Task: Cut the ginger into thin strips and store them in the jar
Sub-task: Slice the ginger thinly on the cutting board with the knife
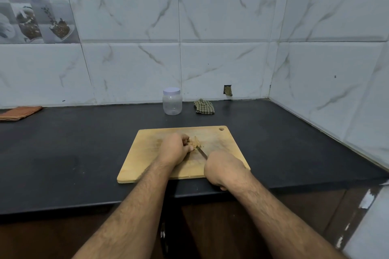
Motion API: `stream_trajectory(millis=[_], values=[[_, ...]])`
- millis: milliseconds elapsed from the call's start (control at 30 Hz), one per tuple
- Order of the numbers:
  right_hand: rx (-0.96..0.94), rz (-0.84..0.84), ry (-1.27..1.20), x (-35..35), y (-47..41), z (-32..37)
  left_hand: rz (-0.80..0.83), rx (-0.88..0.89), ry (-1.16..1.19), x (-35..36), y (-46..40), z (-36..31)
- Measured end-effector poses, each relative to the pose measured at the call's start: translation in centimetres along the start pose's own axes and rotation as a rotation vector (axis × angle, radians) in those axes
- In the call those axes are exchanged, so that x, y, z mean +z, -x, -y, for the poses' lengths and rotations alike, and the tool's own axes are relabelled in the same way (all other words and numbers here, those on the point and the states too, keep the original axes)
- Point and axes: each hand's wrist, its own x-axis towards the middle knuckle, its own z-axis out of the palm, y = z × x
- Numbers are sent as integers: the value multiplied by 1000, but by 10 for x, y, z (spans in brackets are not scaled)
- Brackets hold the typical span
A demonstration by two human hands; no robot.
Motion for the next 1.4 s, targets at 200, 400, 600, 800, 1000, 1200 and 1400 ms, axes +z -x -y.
stream_trajectory(millis=[200,400,600,800,1000,1200,1400], values=[[13,-47,-19,-2,-3,1,-6,8,-1,2,-3,1],[12,-47,-68,-5,-7,9,-10,-14,37,3,-5,2],[33,19,-15,-4,1,5,-20,-6,52,6,-5,3],[43,38,27,-9,8,3,-8,-2,63,5,-2,1],[44,29,35,-6,7,6,-5,-11,62,6,-2,0],[39,39,61,-6,8,1,-42,-9,58,8,-2,2],[18,-75,45,3,-1,2,-31,15,40,7,0,1]])
